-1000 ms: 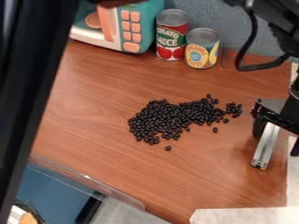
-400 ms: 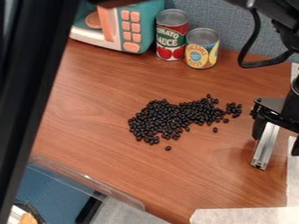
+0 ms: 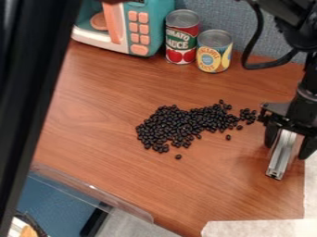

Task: Sweep into pile

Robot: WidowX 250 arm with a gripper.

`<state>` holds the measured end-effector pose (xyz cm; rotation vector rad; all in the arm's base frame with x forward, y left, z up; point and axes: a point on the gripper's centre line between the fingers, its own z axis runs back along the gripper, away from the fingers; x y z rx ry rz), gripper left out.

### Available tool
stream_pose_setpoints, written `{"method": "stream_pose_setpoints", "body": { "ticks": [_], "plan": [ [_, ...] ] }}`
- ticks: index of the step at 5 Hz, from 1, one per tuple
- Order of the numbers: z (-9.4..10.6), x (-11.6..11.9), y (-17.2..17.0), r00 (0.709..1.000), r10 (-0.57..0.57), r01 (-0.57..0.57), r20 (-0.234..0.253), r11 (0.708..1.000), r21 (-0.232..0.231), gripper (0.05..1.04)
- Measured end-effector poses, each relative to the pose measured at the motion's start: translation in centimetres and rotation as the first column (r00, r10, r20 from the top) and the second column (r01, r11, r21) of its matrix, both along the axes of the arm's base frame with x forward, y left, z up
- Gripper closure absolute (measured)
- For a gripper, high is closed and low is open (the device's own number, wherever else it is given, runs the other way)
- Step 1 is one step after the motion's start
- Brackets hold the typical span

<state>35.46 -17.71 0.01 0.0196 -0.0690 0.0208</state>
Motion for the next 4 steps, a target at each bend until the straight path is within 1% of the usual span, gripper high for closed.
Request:
{"method": "stream_pose_setpoints", "body": {
  "ticks": [1, 2, 3, 4],
  "plan": [
    [-0.59, -0.12, 0.27, 1.0, 0.001, -0.001, -0.019, 1.0, 0.002, 0.216],
    [-0.68, -0.08, 0.34, 1.0, -0.006, 0.006, -0.023, 1.0, -0.003, 0.523],
    [-0.62, -0.12, 0.3, 1.0, -0.007, 0.006, -0.025, 1.0, -0.006, 0.691],
    [-0.7, -0.2, 0.45, 1.0, 0.001, -0.002, -0.02, 1.0, -0.01, 0.692]
  ]
}}
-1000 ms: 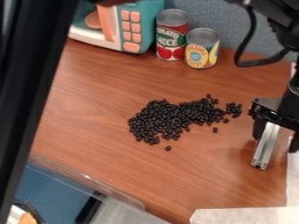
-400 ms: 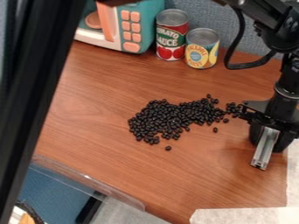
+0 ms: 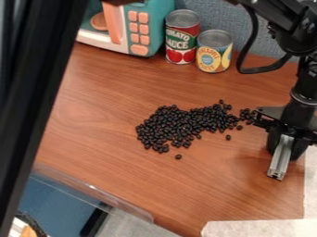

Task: Sweep into pile

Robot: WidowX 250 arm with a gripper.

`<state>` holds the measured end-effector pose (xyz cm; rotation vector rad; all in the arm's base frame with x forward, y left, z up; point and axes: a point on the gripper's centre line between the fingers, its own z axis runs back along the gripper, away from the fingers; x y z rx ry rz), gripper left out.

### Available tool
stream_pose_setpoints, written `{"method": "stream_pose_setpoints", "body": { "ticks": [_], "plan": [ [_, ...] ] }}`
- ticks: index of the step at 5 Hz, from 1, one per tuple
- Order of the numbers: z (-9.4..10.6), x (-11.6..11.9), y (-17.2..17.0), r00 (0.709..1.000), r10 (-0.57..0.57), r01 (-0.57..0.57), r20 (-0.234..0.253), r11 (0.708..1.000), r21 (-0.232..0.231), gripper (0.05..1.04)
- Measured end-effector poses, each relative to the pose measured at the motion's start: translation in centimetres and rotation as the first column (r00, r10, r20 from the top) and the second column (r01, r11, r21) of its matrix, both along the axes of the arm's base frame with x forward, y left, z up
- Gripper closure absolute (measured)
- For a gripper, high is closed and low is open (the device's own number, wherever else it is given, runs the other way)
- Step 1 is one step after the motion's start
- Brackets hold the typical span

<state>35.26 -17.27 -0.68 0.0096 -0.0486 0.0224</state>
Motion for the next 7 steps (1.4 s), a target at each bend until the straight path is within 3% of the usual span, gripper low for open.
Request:
{"method": "stream_pose_setpoints", "body": {
  "ticks": [1, 3, 5, 6, 7],
  "plan": [
    [0.0, -0.2, 0.5, 1.0, 0.02, -0.02, -0.008, 1.0, 0.001, 0.625],
    [0.1, -0.2, 1.1, 0.999, 0.034, -0.033, -0.025, 0.999, 0.02, 0.081],
    [0.7, 0.5, 0.7, 1.0, 0.029, -0.029, -0.005, 1.0, 0.007, 0.083],
    [0.8, 0.6, 0.6, 1.0, 0.029, -0.029, -0.002, 1.0, 0.002, 0.134],
    [0.8, 0.8, 0.5, 1.0, 0.018, -0.018, 0.009, 1.0, -0.006, 0.424]
  ]
}}
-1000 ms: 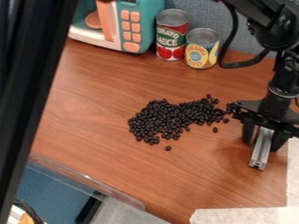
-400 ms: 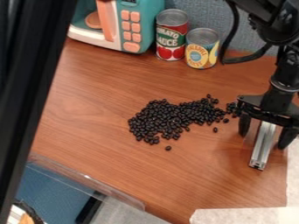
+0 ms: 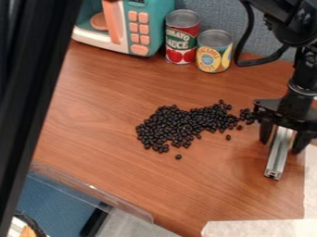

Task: Sweep into pile

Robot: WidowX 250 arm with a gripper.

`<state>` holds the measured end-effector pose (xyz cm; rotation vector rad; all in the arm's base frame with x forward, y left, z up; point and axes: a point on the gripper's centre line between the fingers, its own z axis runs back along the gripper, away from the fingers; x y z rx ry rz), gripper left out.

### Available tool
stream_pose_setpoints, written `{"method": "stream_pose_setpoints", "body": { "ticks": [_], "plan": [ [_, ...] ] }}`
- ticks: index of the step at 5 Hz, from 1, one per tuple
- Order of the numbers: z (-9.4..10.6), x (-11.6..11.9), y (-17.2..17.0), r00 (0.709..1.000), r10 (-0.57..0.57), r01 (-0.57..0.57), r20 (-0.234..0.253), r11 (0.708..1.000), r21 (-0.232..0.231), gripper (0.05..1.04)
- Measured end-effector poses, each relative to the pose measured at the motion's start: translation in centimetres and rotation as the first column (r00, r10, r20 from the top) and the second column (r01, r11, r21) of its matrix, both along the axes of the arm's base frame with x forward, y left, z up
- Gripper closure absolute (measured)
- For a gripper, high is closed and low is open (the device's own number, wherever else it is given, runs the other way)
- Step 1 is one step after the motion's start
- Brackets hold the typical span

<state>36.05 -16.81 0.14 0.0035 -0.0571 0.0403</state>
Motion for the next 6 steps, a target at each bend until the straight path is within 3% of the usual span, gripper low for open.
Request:
{"method": "stream_pose_setpoints", "body": {
  "ticks": [1, 3, 4, 6],
  "plan": [
    [0.0, 0.0, 0.0, 1.0, -0.004, 0.004, -0.001, 1.0, -0.002, 0.701],
    [0.1, 0.4, 0.5, 1.0, 0.009, -0.009, 0.004, 1.0, -0.009, 0.715],
    [0.6, 2.1, 1.9, 0.998, 0.053, -0.053, 0.041, 0.999, -0.003, 0.716],
    [0.3, 3.8, 4.0, 0.985, 0.164, -0.164, 0.058, 0.986, 0.011, 0.715]
  ]
}}
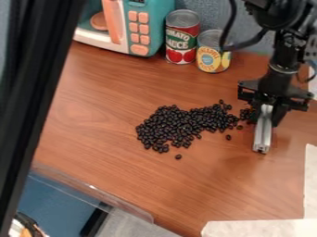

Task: Sweep into pile

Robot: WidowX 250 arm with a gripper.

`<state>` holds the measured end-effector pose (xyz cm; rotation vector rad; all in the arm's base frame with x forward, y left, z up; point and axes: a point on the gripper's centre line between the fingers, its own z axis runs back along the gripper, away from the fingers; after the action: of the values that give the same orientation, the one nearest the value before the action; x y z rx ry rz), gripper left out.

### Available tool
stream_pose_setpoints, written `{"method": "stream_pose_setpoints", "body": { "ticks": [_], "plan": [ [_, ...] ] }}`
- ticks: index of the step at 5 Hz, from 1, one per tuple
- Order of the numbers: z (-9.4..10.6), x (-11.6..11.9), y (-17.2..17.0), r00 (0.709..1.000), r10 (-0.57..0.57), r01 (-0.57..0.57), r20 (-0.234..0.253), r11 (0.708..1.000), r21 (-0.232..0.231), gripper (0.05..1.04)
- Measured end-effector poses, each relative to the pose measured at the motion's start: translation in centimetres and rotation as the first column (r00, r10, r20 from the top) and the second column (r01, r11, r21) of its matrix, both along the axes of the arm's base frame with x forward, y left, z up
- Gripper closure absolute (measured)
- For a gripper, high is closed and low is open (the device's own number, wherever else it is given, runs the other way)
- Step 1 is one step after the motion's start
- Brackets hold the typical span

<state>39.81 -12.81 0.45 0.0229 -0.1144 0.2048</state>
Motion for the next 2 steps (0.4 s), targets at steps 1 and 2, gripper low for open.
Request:
{"method": "stream_pose_setpoints", "body": {
  "ticks": [1, 2],
  "plan": [
    [-0.2, 0.3, 0.8, 0.999, 0.044, -0.044, -0.007, 0.999, -0.012, 0.716],
    [-0.5, 0.1, 2.1, 0.997, 0.08, -0.08, -0.018, 0.997, -0.005, 0.716]
  ]
}}
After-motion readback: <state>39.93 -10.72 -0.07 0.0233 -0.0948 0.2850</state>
